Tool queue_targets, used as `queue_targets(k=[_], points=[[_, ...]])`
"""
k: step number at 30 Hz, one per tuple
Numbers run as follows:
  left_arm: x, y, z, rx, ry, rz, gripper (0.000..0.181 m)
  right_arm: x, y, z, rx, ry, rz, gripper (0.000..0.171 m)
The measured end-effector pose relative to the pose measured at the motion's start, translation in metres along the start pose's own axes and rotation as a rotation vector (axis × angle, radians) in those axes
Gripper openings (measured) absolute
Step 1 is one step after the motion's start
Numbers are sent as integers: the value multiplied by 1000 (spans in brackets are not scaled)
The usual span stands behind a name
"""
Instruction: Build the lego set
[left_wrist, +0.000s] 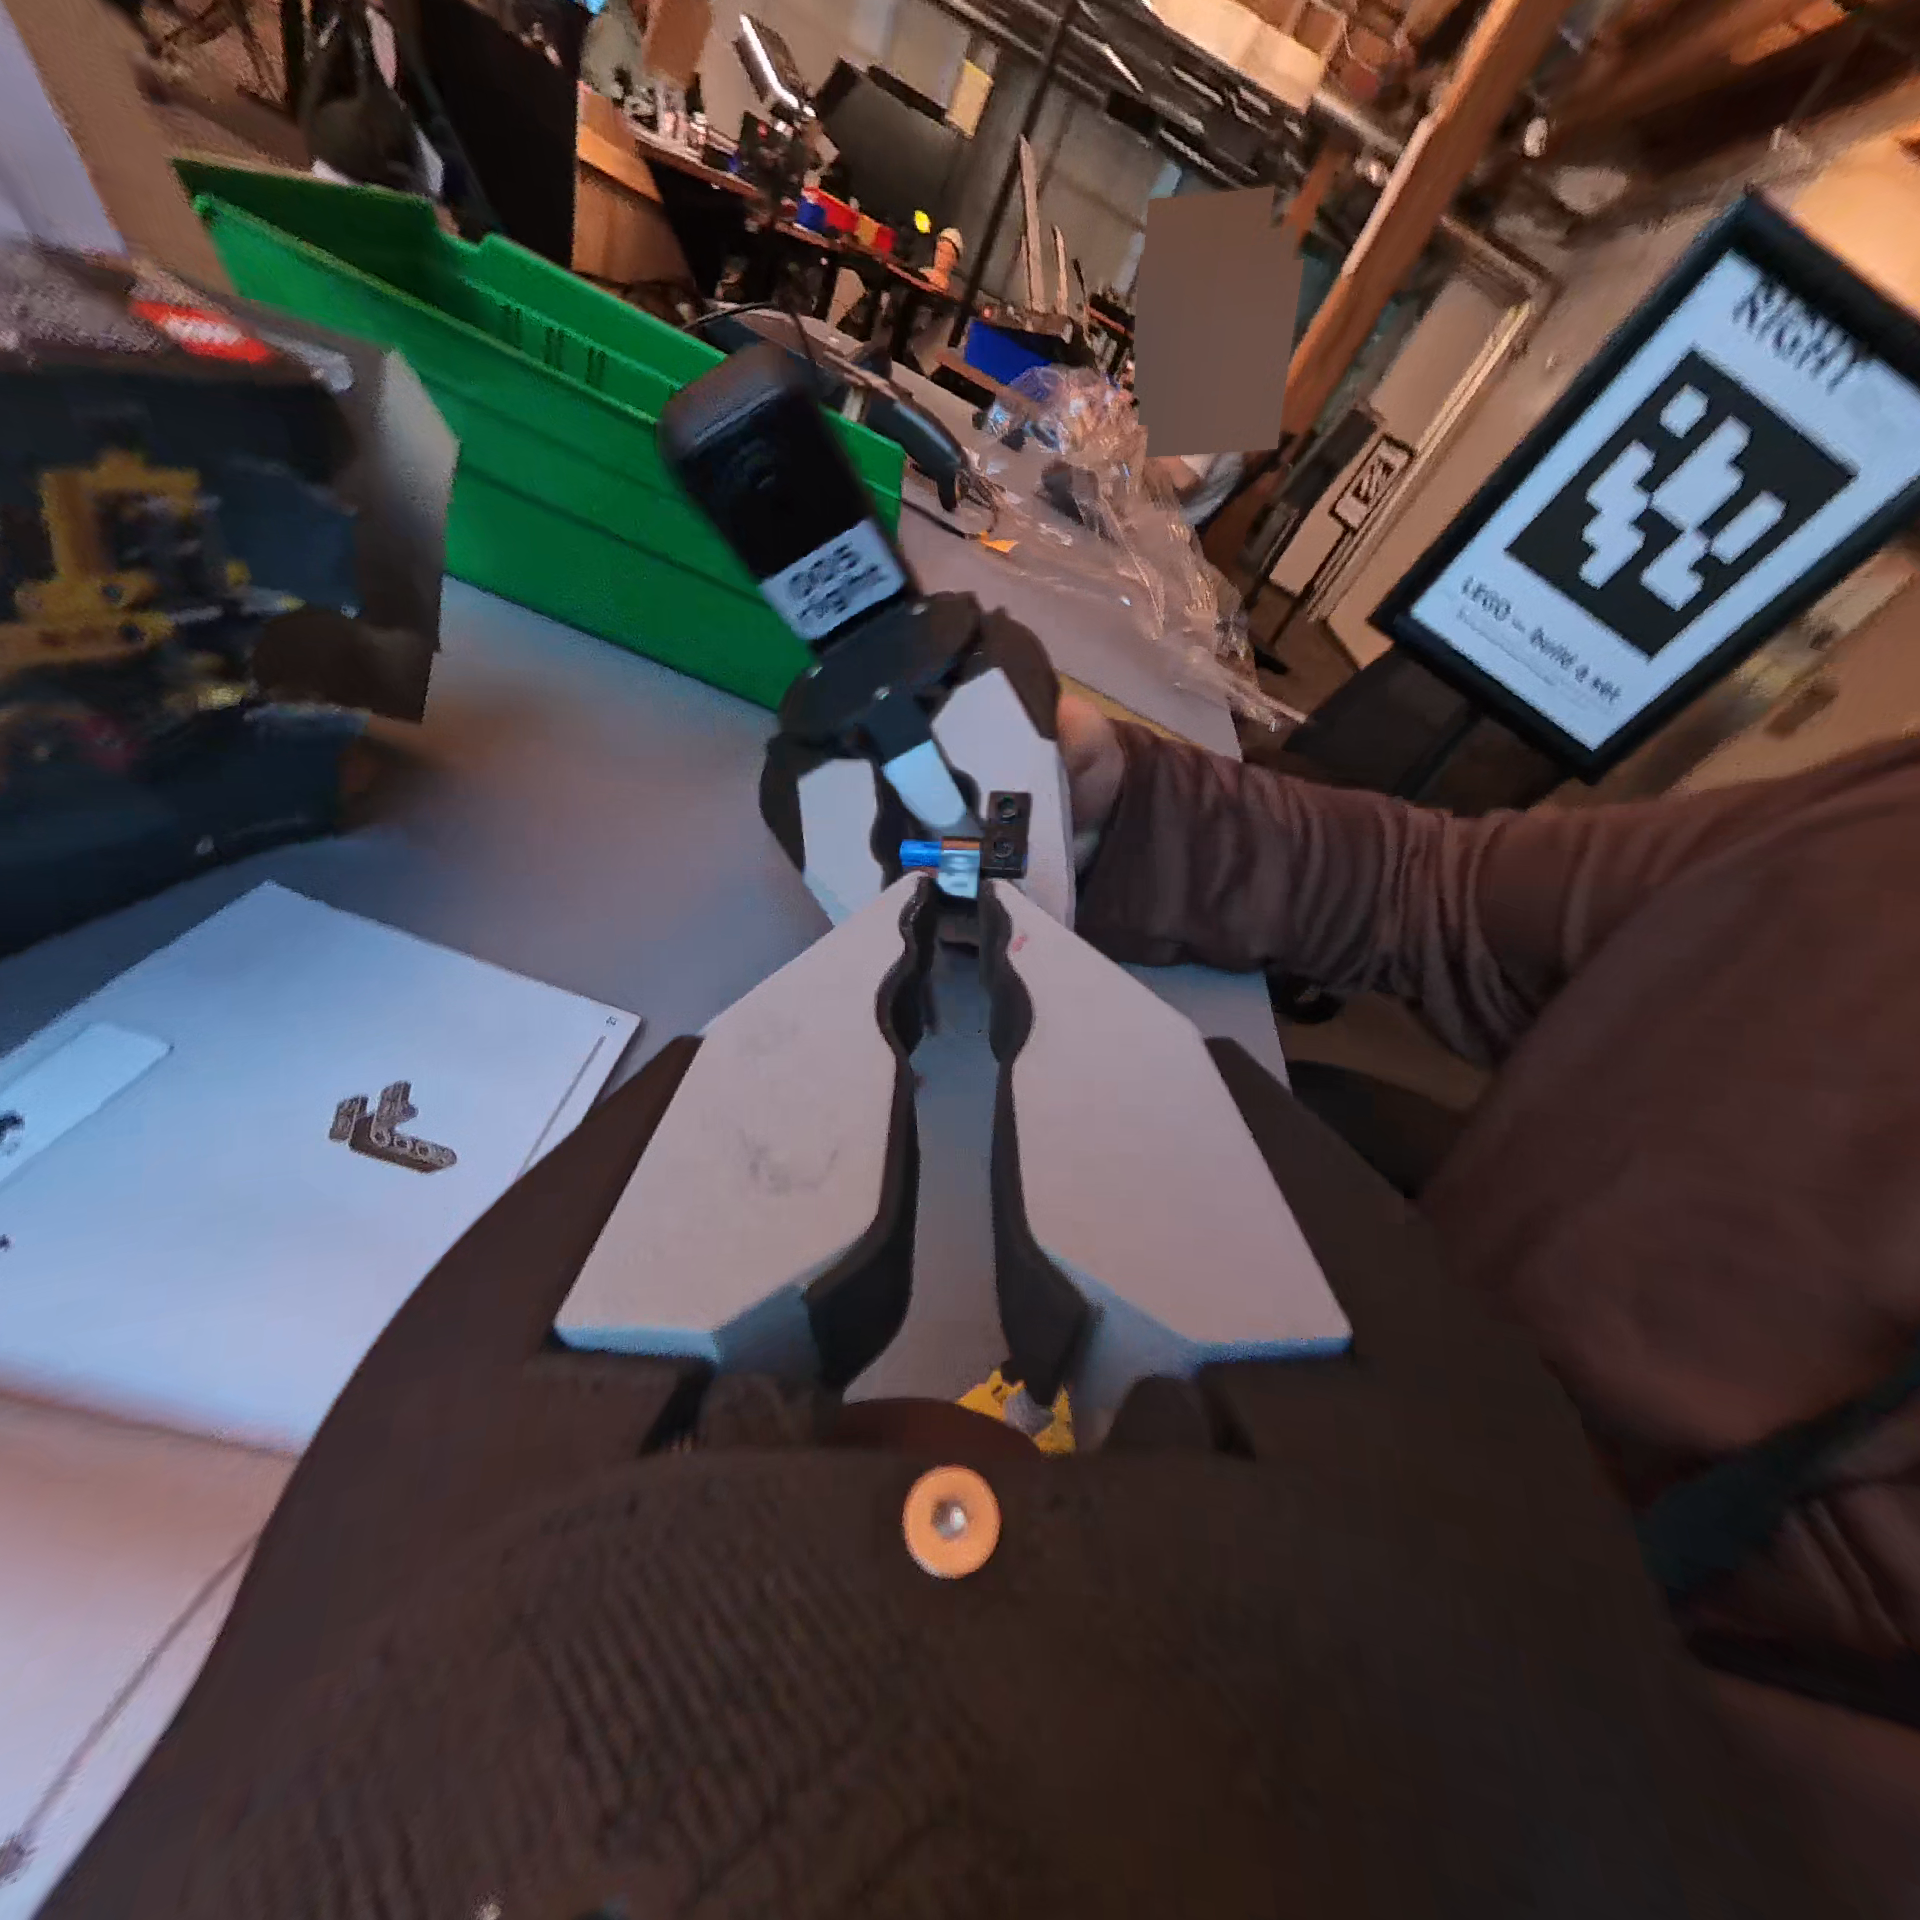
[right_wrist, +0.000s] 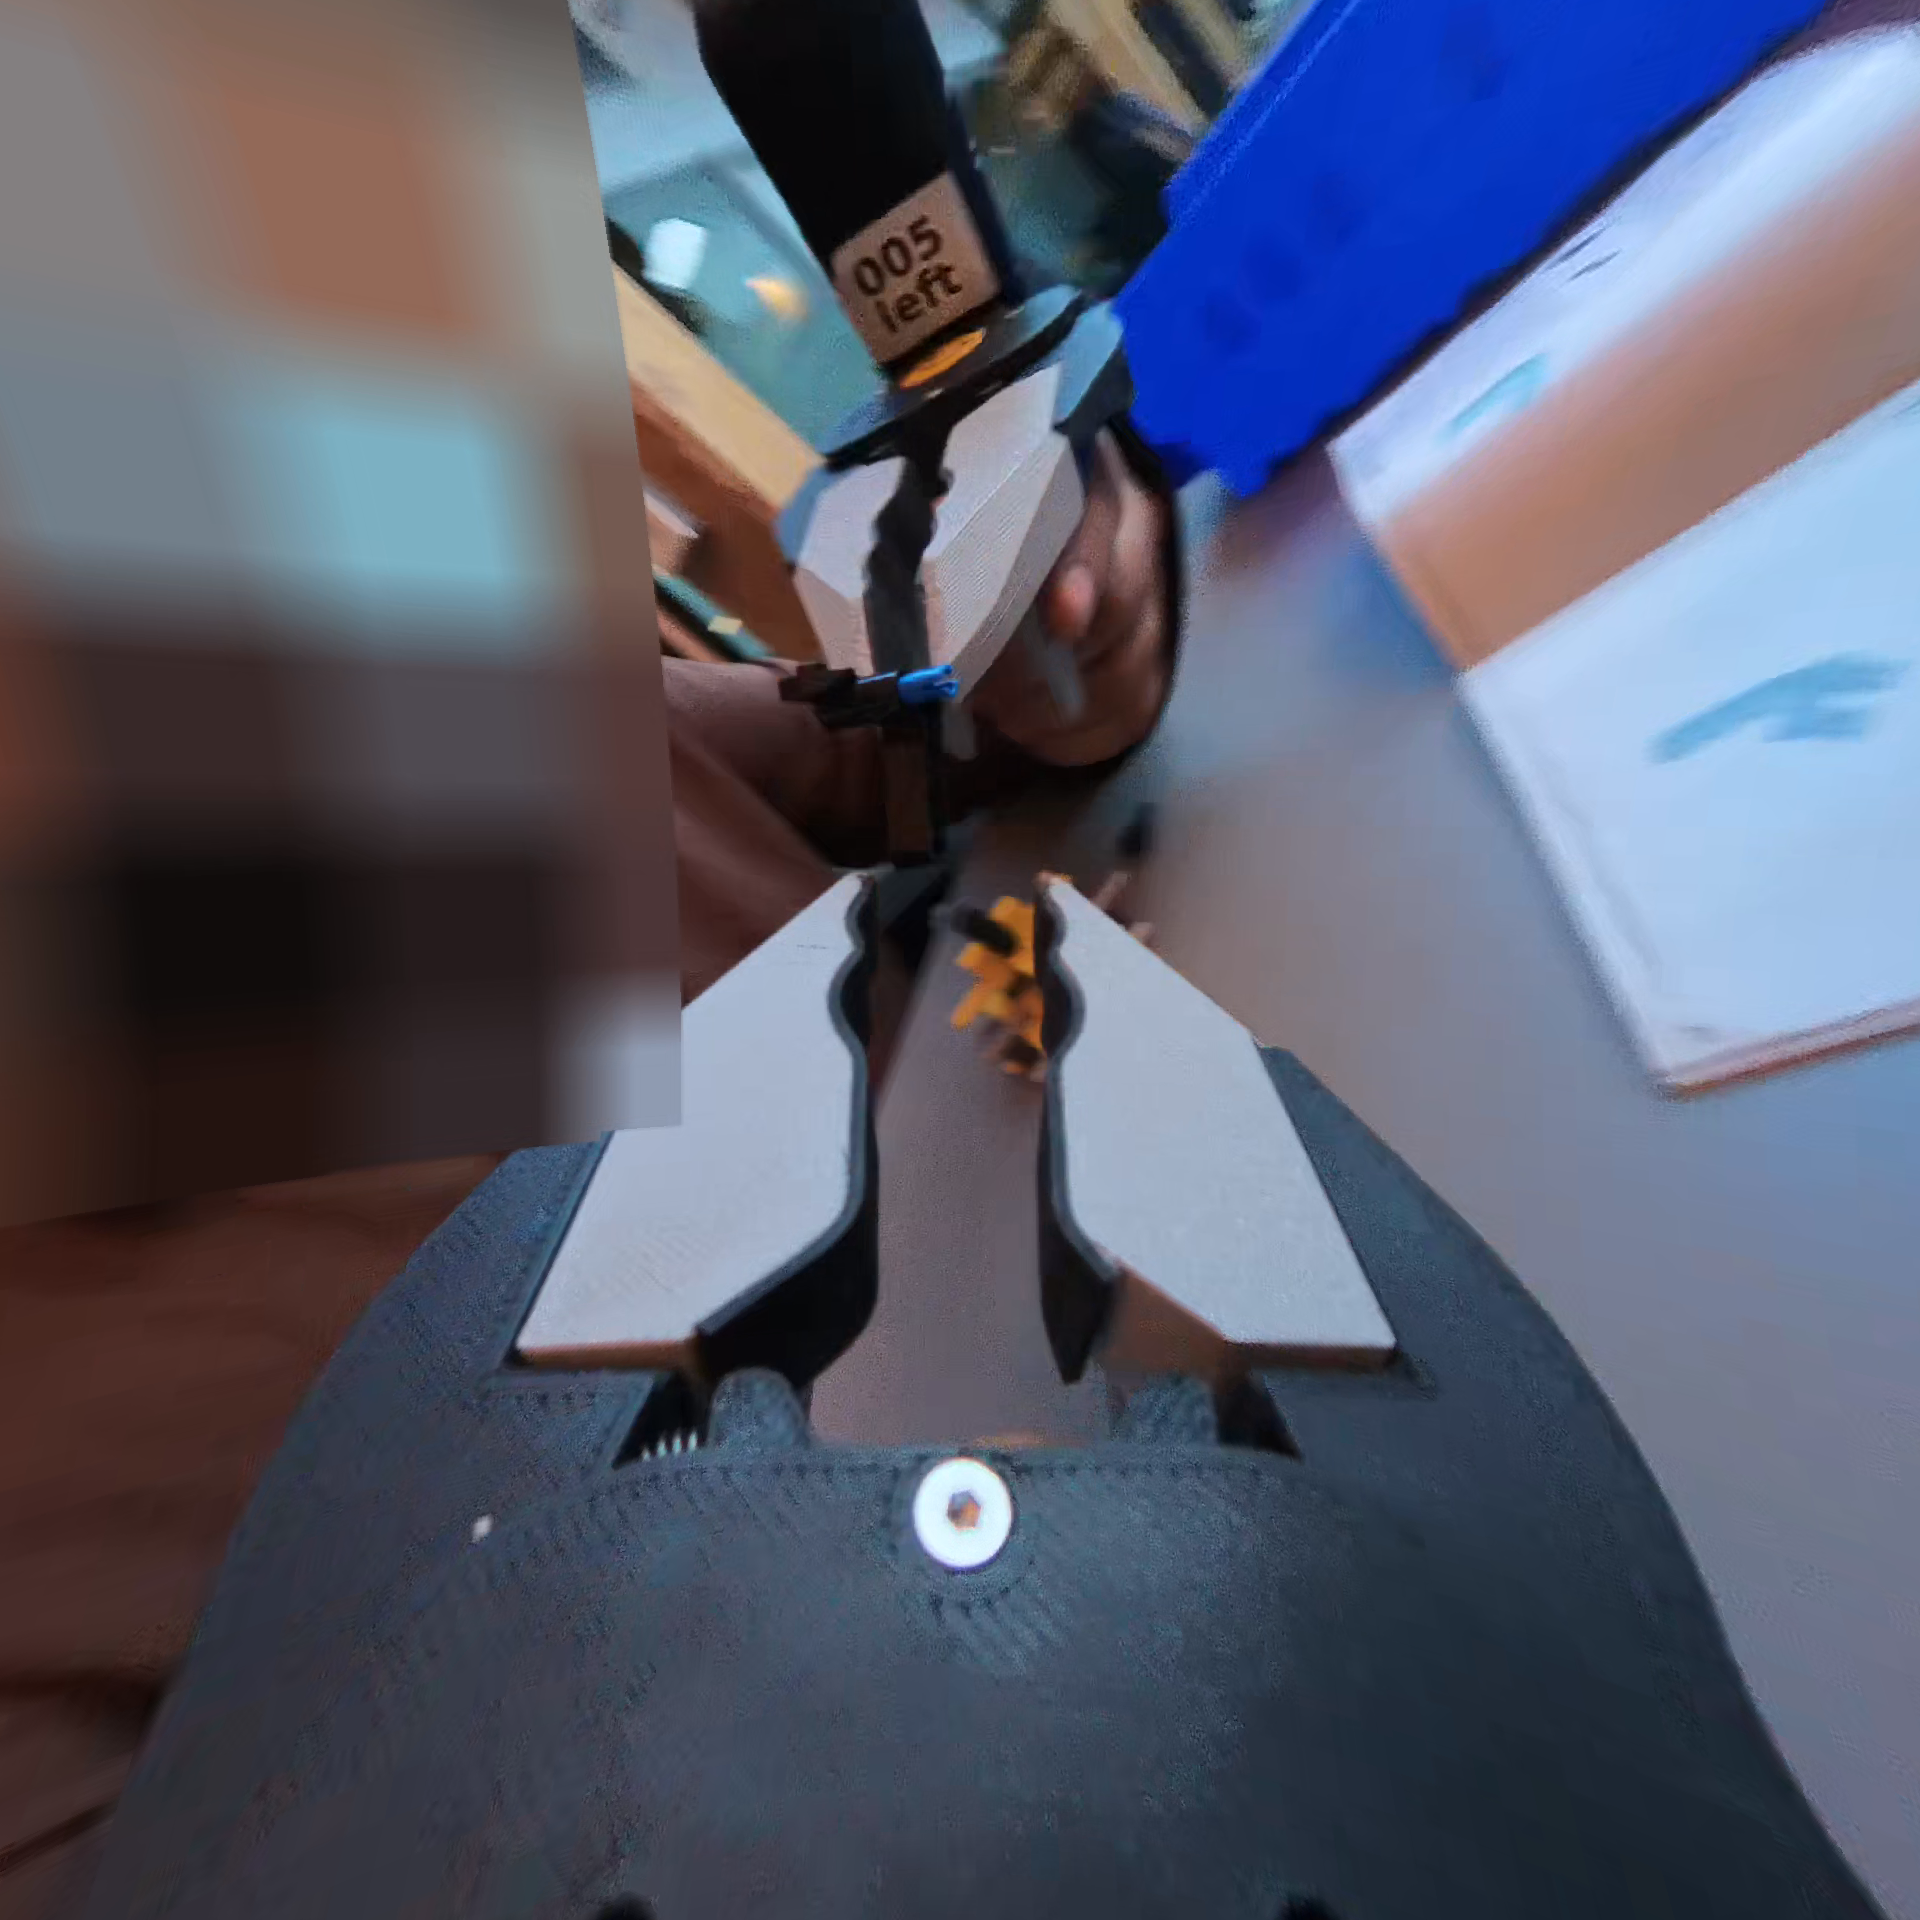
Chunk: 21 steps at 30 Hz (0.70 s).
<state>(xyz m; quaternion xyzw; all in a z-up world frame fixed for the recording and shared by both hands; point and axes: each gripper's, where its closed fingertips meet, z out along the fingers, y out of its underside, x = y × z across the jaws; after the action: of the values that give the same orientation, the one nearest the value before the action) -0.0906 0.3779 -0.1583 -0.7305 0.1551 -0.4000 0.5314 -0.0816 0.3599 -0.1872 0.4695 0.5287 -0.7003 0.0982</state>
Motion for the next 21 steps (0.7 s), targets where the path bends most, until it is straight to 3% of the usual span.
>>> queue_targets(k=[4,9,16,21], points=[[-14,-2,1,68,-27,-133,5,3,-15,-5,55,151,-194,17],[-21,-4,2,103,-78,-160,5,11,-24,-9,109,241,-244,4],[-18,6,6,38,-31,-158,6,8,-21,-18,115,160,-125,4],[-28,19,5,-62,-127,25,0,6,-10,-31,83,48,35,4]])
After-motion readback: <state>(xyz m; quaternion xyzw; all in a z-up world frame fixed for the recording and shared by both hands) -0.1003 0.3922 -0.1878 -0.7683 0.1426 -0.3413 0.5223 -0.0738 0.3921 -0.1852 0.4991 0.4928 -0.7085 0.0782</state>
